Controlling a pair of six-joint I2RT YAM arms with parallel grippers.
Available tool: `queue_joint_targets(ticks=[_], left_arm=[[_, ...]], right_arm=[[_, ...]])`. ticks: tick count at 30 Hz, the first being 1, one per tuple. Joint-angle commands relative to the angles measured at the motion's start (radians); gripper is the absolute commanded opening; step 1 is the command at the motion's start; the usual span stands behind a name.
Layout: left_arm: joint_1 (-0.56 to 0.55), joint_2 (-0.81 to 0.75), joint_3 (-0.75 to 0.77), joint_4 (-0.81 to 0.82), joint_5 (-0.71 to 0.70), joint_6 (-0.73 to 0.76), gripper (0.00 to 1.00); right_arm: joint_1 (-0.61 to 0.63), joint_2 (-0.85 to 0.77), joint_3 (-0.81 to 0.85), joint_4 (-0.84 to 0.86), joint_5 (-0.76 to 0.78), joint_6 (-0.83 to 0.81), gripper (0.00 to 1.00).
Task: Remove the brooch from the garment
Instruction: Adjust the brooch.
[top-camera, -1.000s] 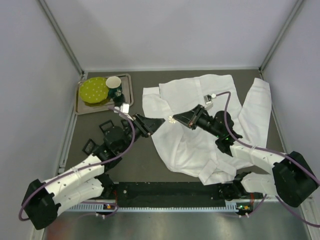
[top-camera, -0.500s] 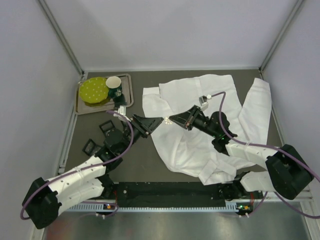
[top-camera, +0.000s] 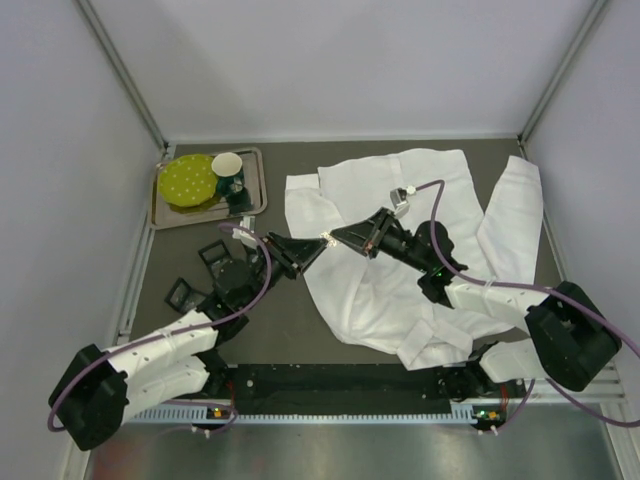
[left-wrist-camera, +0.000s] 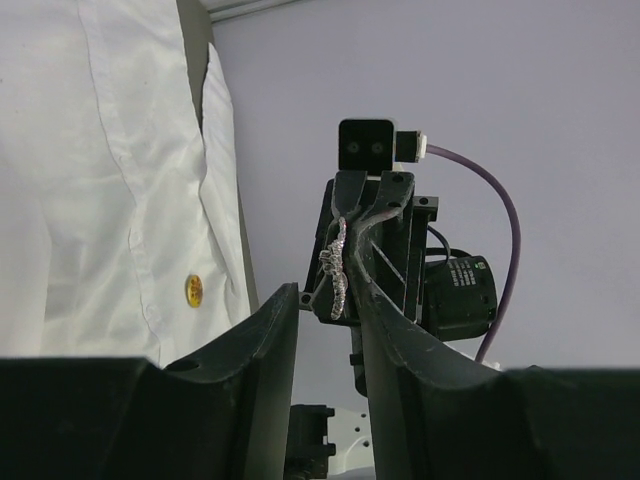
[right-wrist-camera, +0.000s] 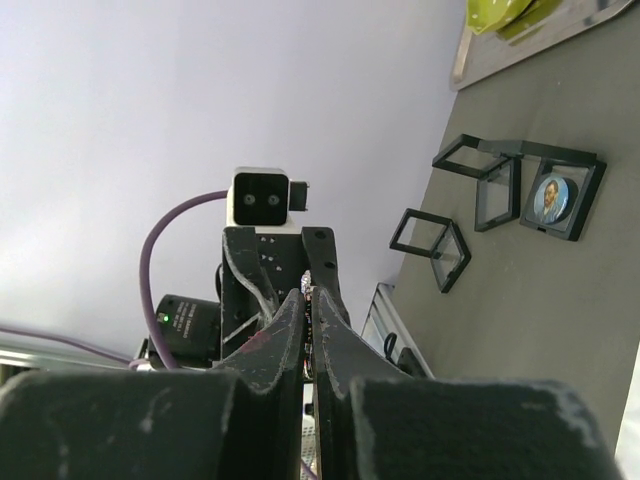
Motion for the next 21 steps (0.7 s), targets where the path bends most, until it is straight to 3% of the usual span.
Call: queue_joint_targets(ticks=[1, 21], left_arm=[[0.006, -0.038, -0.007, 0.079, 0.012, -0.014, 0.35], [0.026, 0.010, -0.044, 0.197, 0.049, -0.079, 0.20]], right_arm=[[0.011, -0.010, 0.036, 0.057, 0.017, -0.018, 0.00], [0.026, 0.042, 0.056, 0.078, 0.016, -0.023, 0.00]])
